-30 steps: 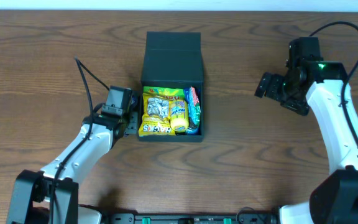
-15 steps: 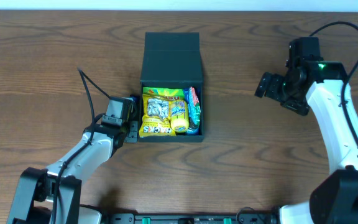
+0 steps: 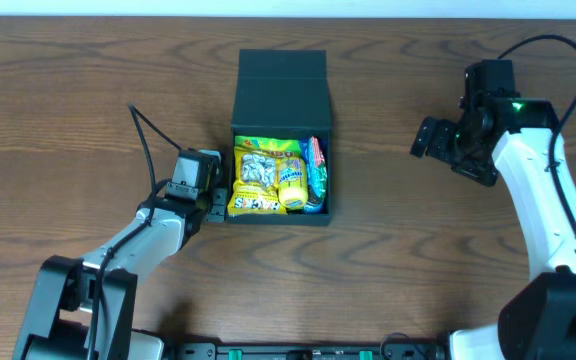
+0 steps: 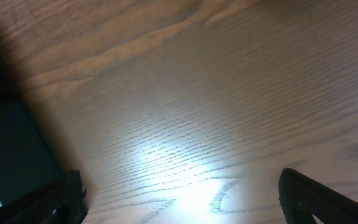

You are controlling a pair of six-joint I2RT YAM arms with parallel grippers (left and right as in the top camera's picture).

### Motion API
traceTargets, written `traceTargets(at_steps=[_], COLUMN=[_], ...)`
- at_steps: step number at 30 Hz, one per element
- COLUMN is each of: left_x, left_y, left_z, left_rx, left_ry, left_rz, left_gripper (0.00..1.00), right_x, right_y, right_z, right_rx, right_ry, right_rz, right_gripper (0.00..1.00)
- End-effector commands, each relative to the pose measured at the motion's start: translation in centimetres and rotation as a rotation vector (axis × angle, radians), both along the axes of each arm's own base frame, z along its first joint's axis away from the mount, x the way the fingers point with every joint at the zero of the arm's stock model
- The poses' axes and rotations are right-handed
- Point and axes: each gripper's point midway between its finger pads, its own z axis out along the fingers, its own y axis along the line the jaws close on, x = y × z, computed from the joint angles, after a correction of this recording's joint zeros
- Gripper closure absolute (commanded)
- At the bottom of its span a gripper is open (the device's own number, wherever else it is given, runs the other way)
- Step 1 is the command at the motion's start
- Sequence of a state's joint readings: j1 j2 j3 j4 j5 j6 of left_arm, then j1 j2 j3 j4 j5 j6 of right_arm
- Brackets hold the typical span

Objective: Pack container
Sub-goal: 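Reach left gripper to the blue Dairy Milk bar and grasp it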

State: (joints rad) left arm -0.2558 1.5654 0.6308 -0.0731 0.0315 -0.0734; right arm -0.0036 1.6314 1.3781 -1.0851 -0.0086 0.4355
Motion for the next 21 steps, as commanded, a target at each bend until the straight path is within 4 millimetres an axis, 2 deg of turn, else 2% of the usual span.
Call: traceTargets(at_steps=[1, 13, 17, 21], left_x=[-1.4, -1.2, -0.4, 0.8], left_y=[1.1, 1.1, 0.9, 0.6], left_z=[-2.3, -1.7, -0.2, 2.4], left_rx=[0.068, 0.067, 0.06, 0.043], left_ry=[0.067, 0.082, 0.054, -0.012], left_rz=[-0.004, 0.006, 0.007, 0.008], left_gripper=[0.61, 0.84, 0.87, 0.89], right_x=[0.1, 0.2, 0.2, 0.1], right_y=[-0.3, -0.3, -0.3, -0.3], right_z=[0.6, 0.6, 0.6, 0.6], right_rx=[-0.005, -0.005, -0.005, -0.005], right_ry=[-0.016, -0.018, -0.018, -0.018], right_rz=[0.006, 0.006, 0.006, 0.006], right_gripper=[0.01, 0.01, 0.01, 0.01])
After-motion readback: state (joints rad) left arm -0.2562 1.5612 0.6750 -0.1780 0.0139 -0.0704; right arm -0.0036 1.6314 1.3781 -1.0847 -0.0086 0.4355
